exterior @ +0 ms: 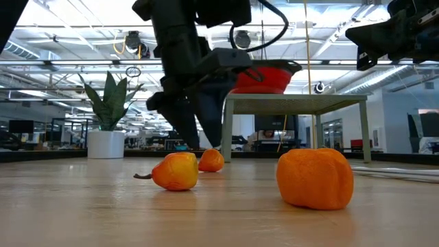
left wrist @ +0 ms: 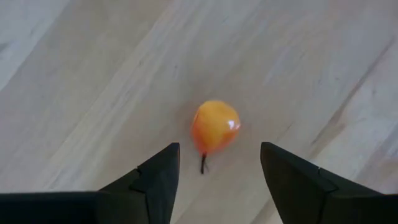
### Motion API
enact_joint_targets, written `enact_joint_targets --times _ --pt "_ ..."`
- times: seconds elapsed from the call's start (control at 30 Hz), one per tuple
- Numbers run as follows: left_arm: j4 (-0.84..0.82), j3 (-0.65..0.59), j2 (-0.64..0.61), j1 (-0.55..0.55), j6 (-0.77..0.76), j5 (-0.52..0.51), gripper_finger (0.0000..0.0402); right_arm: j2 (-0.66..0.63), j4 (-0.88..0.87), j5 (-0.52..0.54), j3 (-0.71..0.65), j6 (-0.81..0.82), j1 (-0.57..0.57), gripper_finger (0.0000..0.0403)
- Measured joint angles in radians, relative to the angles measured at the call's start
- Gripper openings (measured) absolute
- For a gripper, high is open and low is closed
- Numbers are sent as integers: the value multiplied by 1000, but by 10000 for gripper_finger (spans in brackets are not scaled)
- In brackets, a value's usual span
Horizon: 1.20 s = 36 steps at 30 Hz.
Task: Pick & Place Fruit
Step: Put the yellow orange peach into the red basket on the shelf
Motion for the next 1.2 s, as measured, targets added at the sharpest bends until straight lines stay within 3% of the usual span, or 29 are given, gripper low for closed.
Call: enact_joint_targets --times 0.43,1.03,1.2 --pt "19 -16 0 25 109 -16 225 0 0 0 0 0 0 0" --pt "69 -16 66 34 197 53 224 1 -12 0 0 0 0 0" --pt "68 -16 66 46 213 50 188 2 -16 0 0 0 0 0"
